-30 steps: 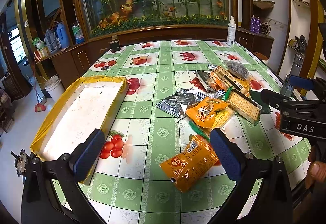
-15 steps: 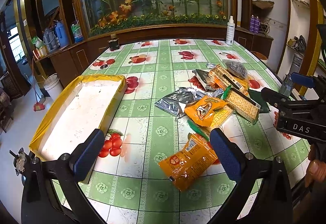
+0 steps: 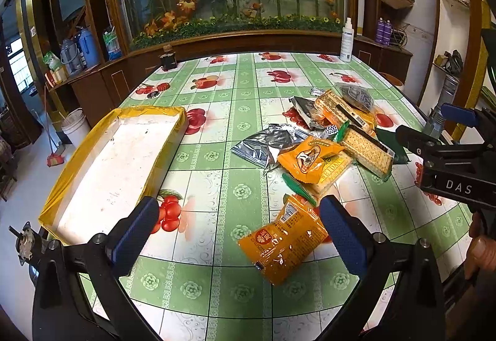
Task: Organize snacks
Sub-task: 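Move both tools toward the pile of snack packets, then grasp the orange snack bag with the left tool while the right tool grasps a cracker pack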
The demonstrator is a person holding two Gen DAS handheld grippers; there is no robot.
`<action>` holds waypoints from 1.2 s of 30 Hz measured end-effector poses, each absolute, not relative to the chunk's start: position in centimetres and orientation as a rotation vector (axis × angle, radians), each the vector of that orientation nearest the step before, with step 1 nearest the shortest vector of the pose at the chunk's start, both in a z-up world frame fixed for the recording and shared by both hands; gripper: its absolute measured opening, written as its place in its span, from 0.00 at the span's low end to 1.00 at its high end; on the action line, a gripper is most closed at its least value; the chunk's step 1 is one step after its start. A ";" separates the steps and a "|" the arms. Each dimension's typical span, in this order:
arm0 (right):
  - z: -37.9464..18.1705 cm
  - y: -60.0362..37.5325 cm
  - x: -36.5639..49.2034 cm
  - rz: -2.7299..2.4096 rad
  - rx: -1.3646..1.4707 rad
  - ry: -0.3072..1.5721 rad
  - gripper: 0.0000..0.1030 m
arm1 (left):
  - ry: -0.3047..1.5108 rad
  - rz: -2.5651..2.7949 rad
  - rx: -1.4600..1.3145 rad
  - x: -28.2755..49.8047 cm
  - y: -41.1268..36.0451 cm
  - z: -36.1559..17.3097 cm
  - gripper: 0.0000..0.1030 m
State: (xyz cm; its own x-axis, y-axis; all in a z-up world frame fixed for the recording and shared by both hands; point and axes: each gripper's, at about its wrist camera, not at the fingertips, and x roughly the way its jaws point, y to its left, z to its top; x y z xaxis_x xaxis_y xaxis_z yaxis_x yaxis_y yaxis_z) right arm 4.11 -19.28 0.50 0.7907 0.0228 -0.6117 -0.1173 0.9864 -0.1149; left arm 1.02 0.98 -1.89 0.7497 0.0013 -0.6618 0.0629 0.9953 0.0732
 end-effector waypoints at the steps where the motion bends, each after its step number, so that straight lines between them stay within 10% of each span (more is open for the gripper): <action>1: 0.5 -19.3 4.1 0.076 -0.151 0.657 0.94 | 0.727 -0.044 0.097 1.0 1.0 -2.0 1.00; 28: -6.4 -20.9 9.4 0.368 -0.053 0.864 0.94 | 0.975 -0.422 0.383 3.9 -2.8 -9.4 1.00; 36: -8.4 -22.3 12.9 0.415 -0.021 0.957 0.67 | 1.031 -0.474 0.282 5.3 -1.7 -9.5 0.89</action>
